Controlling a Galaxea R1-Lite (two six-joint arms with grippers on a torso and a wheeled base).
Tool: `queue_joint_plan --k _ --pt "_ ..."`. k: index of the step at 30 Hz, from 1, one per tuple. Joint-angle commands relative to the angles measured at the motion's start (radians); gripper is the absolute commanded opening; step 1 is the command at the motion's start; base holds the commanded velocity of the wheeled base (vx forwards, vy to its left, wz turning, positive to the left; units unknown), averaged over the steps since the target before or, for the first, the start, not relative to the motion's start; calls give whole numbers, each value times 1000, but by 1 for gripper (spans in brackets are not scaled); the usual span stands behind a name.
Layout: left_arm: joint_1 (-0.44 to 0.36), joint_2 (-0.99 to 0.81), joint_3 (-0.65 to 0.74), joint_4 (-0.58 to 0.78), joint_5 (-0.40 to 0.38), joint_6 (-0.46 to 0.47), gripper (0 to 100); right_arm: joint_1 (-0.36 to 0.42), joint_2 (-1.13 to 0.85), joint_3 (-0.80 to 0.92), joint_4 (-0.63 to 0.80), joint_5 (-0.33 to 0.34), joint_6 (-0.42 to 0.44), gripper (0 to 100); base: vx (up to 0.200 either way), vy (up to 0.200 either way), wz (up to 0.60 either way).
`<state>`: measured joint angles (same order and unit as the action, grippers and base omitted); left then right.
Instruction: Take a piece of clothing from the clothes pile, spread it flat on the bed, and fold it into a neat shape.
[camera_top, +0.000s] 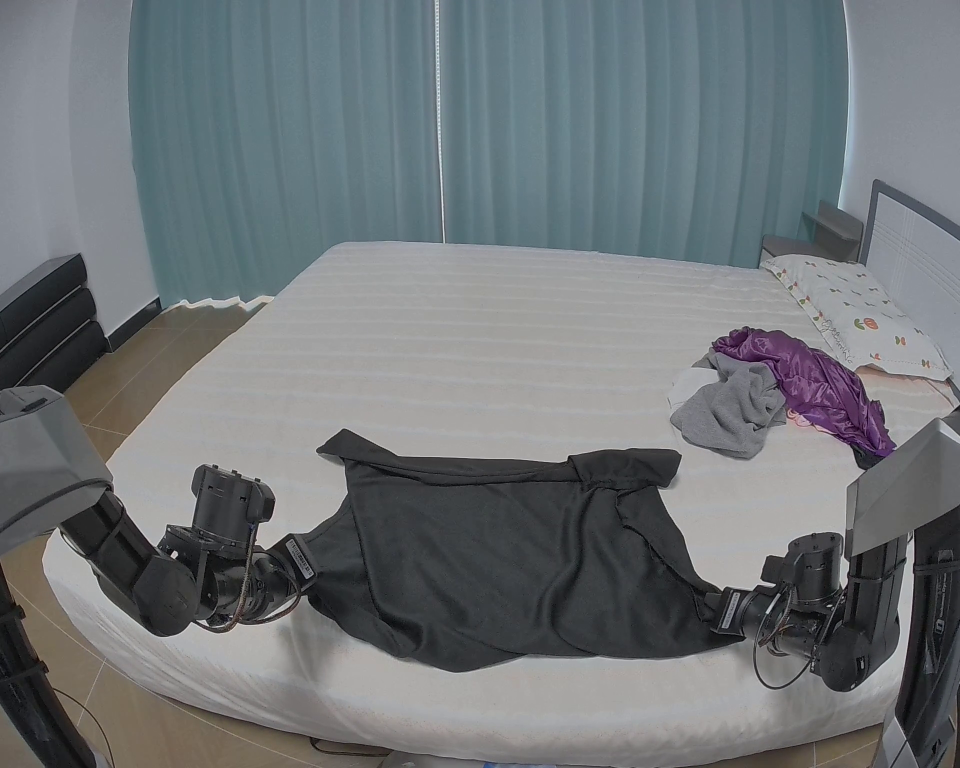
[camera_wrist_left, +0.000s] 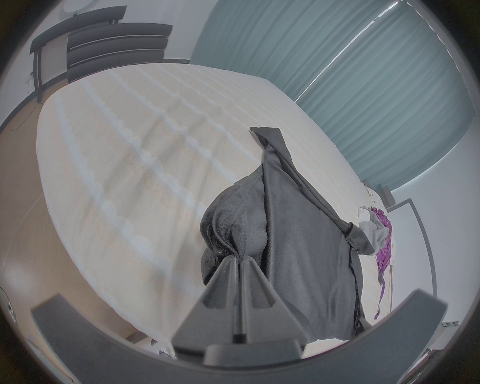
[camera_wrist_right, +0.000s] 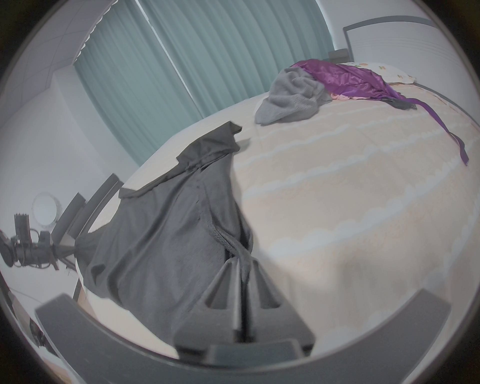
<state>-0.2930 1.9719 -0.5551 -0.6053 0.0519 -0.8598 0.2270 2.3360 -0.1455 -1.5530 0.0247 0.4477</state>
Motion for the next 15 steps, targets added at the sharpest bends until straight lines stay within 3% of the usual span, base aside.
queue_joint_plan --k 1,6,8,15 --pt "0 4 0 -1 0 -1 0 -52 -15 -29 -13 3 8 0 0 0 0" --pt "0 5 -2 -4 0 -1 0 -106 -10 -72 -12 11 46 0 0 0 0" --pt "5 4 -5 -10 0 -2 0 -110 -14 -109 -13 14 126 0 0 0 0" --pt "51 2 -31 -17 -3 -12 0 -118 -18 -195 -12 17 244 0 0 0 0"
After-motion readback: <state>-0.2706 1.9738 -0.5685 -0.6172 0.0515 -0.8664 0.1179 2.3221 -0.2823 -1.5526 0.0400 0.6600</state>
